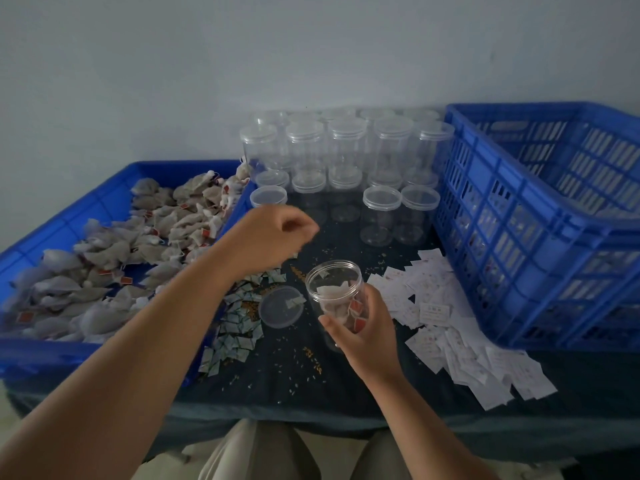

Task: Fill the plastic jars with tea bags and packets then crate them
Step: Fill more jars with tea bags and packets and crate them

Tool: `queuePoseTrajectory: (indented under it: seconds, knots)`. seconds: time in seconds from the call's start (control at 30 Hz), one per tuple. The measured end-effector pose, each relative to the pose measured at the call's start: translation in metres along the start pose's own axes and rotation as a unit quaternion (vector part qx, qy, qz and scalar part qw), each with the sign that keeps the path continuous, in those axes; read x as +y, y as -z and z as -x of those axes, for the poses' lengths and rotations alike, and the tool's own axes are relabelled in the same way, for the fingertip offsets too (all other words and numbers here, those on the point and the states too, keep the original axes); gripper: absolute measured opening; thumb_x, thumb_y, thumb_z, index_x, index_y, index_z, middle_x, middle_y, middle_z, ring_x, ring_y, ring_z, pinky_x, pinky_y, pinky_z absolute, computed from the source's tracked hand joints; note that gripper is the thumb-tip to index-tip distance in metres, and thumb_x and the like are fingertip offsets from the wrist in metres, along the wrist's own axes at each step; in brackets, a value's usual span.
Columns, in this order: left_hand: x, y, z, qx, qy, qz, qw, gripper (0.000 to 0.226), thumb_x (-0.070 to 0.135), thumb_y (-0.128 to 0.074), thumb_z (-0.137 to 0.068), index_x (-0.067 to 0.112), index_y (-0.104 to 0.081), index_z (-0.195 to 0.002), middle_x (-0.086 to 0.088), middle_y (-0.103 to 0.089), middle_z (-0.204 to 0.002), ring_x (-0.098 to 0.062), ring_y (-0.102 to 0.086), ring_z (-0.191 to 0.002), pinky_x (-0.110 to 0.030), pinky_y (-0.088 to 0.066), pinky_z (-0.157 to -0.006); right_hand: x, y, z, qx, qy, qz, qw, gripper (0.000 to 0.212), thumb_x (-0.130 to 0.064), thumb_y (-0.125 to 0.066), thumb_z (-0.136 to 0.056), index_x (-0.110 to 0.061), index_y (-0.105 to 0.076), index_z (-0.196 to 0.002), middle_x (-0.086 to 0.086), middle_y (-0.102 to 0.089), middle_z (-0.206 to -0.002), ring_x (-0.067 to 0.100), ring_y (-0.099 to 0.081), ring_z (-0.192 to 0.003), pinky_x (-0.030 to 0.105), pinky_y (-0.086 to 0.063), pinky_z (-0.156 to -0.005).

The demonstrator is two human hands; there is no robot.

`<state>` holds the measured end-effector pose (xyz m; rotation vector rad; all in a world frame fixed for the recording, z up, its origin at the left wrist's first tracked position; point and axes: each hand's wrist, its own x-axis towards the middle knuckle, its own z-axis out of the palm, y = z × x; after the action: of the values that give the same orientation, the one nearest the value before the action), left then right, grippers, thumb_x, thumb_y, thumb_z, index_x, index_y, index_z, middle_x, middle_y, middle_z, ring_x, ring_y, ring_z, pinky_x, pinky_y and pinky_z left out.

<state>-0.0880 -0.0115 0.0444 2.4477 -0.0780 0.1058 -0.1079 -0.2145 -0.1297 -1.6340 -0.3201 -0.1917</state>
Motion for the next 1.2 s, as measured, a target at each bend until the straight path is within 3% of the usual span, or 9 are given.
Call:
queuePoseTrajectory:
  seconds: [0.2,0.33,0.4,0.47,0.57,0.73,0.9,1.03,1.2]
  knots:
    - [-0.086,0.073,-0.020,0.119,0.178,-0.042,0.976,0.010,0.030,-0.066,-0.101,0.032,-0.075,-0.099,0.004,-0.077,-0.107,-0.014,-0.071,-0.092,-0.032,-0.052,-0.074,0.002,0.000,-0.001,-0.010,0.010,0.008,1.000,0.063,-0.053,-0.088,-0.077,-0.027,-0.062,-0.129,-0.012,-0.073,-0.116,0.013,-0.074,-0.106,0.031,-0.064,-0.084]
    - [-0.158,0.060,-0.017,-0.102,0.292,-0.168,0.936,0.048,0.019,-0.060,-0.106,0.024,-0.051,-0.153,-0.008,-0.054,-0.152,-0.029,-0.060,-0.116,-0.035,-0.050,-0.085,0.004,-0.001,-0.002,-0.020,0.018,0.019,0.999,0.057,-0.051,-0.088,-0.079,-0.030,-0.063,-0.125,-0.010,-0.073,-0.113,0.017,-0.074,-0.103,0.035,-0.064,-0.083]
    - [-0.175,0.041,-0.011,-0.118,0.330,-0.118,0.929,0.041,0.018,-0.050,-0.110,0.016,-0.049,-0.151,-0.010,-0.063,-0.126,-0.029,-0.061,-0.092,-0.035,-0.049,-0.073,0.005,-0.001,-0.003,-0.026,0.016,0.028,0.999,0.058,-0.053,-0.087,-0.079,-0.028,-0.063,-0.126,-0.010,-0.073,-0.114,0.017,-0.074,-0.103,0.040,-0.064,-0.084]
    - [-0.187,0.031,-0.014,-0.045,0.351,-0.084,0.932,0.032,0.020,-0.050,-0.111,0.002,-0.060,-0.136,-0.013,-0.065,-0.110,-0.031,-0.062,-0.093,-0.042,-0.052,-0.087,0.008,-0.001,-0.003,-0.031,0.012,0.033,0.999,0.059,-0.054,-0.087,-0.079,-0.030,-0.063,-0.126,-0.009,-0.074,-0.114,0.016,-0.074,-0.103,0.042,-0.064,-0.083]
    - [-0.188,0.032,-0.020,-0.008,0.309,-0.109,0.945,0.035,0.009,-0.053,-0.107,0.004,-0.064,-0.141,-0.019,-0.064,-0.137,-0.035,-0.063,-0.123,-0.049,-0.048,-0.110,0.009,-0.002,-0.003,-0.032,0.003,0.026,0.999,0.058,-0.055,-0.087,-0.078,-0.034,-0.062,-0.126,-0.009,-0.074,-0.115,0.016,-0.075,-0.103,0.041,-0.065,-0.084]
    - [-0.179,0.046,-0.013,0.084,0.288,-0.073,0.951,0.016,0.015,-0.064,-0.099,0.007,-0.076,-0.096,-0.017,-0.076,-0.100,-0.033,-0.073,-0.088,-0.045,-0.060,-0.080,0.007,-0.002,-0.004,-0.025,0.004,0.012,1.000,0.057,-0.054,-0.086,-0.078,-0.033,-0.063,-0.125,-0.010,-0.074,-0.114,0.016,-0.075,-0.104,0.031,-0.063,-0.084]
    - [-0.159,0.072,-0.003,0.252,0.255,0.127,0.925,0.014,0.031,-0.073,-0.095,0.019,-0.077,-0.097,-0.012,-0.076,-0.097,-0.019,-0.064,-0.077,-0.040,-0.056,-0.078,0.006,-0.002,-0.005,-0.020,0.004,0.014,1.000,0.056,-0.056,-0.085,-0.078,-0.032,-0.063,-0.125,-0.011,-0.074,-0.113,0.014,-0.075,-0.103,0.030,-0.063,-0.083]
    - [-0.120,0.094,-0.001,0.233,0.196,0.143,0.942,0.013,0.044,-0.078,-0.089,0.031,-0.079,-0.088,0.008,-0.074,-0.074,-0.010,-0.063,-0.068,-0.034,-0.055,-0.071,0.006,-0.002,-0.005,-0.029,-0.002,0.010,1.000,0.059,-0.055,-0.087,-0.079,-0.032,-0.063,-0.128,-0.010,-0.075,-0.116,0.014,-0.075,-0.104,0.032,-0.064,-0.082]
    - [-0.063,0.099,-0.004,0.115,0.113,0.224,0.961,0.003,0.035,-0.082,-0.090,0.035,-0.085,-0.091,0.006,-0.076,-0.085,-0.011,-0.060,-0.079,-0.026,-0.052,-0.074,0.004,-0.001,-0.004,-0.027,0.001,0.012,1.000,0.057,-0.055,-0.087,-0.079,-0.034,-0.062,-0.125,-0.012,-0.075,-0.115,0.012,-0.075,-0.102,0.028,-0.063,-0.079]
